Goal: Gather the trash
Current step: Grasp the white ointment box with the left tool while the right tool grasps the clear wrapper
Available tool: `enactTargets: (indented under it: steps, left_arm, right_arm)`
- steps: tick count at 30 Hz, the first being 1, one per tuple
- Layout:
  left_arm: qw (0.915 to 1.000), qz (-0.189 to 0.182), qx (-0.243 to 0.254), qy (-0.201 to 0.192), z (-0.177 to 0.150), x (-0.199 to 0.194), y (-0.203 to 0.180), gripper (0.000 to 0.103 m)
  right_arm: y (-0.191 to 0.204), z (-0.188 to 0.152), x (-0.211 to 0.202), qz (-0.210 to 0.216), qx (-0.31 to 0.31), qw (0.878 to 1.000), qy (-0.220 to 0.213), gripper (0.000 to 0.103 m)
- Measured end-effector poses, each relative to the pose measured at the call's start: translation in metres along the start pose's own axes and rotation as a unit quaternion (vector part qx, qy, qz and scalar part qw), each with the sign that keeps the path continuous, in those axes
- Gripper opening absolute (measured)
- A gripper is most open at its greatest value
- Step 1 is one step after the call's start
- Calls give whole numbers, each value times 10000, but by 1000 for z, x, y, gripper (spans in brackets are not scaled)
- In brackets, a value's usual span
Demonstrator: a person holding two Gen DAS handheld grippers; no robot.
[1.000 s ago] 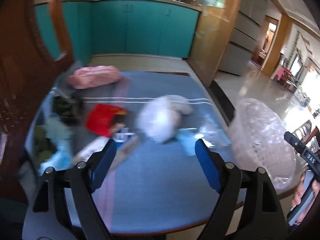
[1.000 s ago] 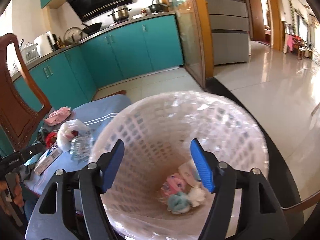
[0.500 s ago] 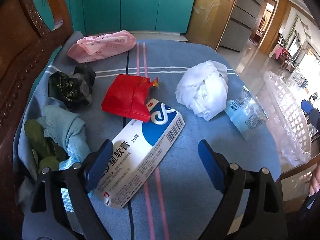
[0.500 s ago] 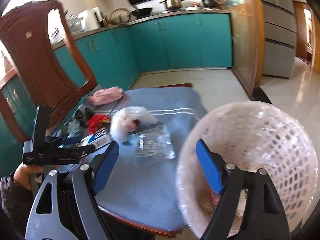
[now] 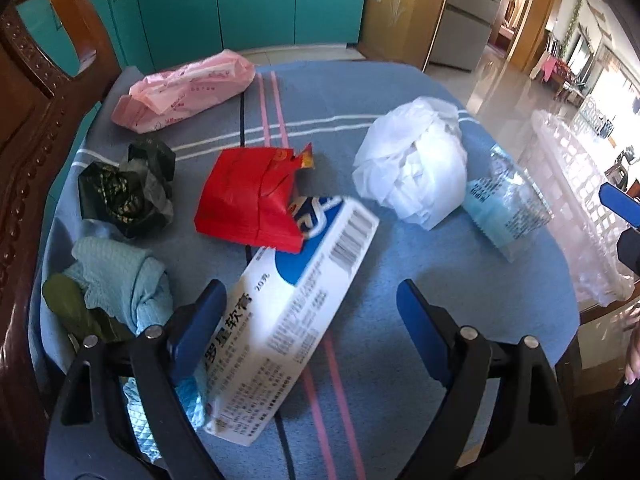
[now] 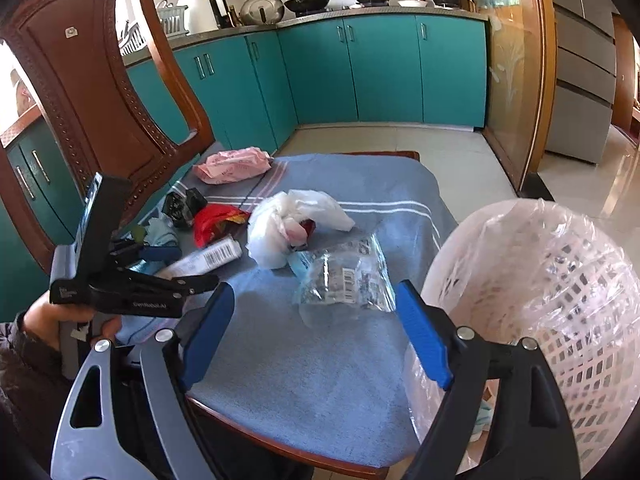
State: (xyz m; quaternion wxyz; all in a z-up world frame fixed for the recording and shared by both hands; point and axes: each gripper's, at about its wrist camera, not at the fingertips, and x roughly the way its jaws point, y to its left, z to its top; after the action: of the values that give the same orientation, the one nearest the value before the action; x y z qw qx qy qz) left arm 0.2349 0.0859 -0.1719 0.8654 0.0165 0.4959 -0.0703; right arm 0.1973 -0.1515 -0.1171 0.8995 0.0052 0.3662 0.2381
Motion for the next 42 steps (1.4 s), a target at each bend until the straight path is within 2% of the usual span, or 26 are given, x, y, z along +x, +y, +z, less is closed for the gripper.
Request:
enactTargets:
  steps: [2,8,13,15,17,21,23,26,29,33,34,35,36,38,42]
  left_arm:
    - [9999,-81,15,102,-3,4,-1,87]
    - [9996,-258,121,92,-15,-4,-17,87]
    - [9963,-855,-90,-25,-32,-19,-21,87]
    - [9921,-1192,-359,-147,-38,-29,-17,87]
    - [9888,-1347,-580,-278,-42,-38,-13,87]
    - [9871,-1238,-887,-486,-41,-53,-5,87]
    - [9868,-1206,-945,-525,-42,-57,-5,87]
    - [9881,-1102,-956,-494,-44,-55,-7,87]
    - [9884,-1073,-984,-435,-43,-47,-10,87]
    - [9923,-830,-865,-318,-43,-37,-20,87]
    - [9929,-799,-830,-309,-43,-36,-20,87]
    - [9934,-776,-791,-299,-43,-34,-22,87]
    - [9940,-749,-749,-279,-44,-32,-24,87]
    - [9946,-701,-716,-258,-47,-33,-26,83]
    - [9946,-658,-790,-150,-50,-28,-22,61]
  right_arm:
    - [-1,-1,4,-25,22,10000,63,81]
    - [-1,-3,20,-62,-18,9998,212,81]
    - [-1,-2,31,-96,-28,9995,297,81]
    - [-2,-1,33,-89,17,9995,308,81]
    - [-3,0,35,-29,80,9995,316,81]
    - [1,2,45,-113,-44,9994,323,81]
    - [5,4,56,-297,-270,9985,378,81]
    - [8,8,76,-683,-545,9948,518,81]
    - [8,10,91,-745,-603,9930,689,81]
    - [16,9,103,-825,-792,9901,818,81]
    - [18,8,104,-780,-849,9900,819,80]
    - [20,8,103,-729,-882,9903,792,71]
    - [22,8,102,-683,-906,9904,787,66]
    - [24,8,99,-485,-902,9916,796,63]
    - [28,5,89,-285,-925,9924,755,59]
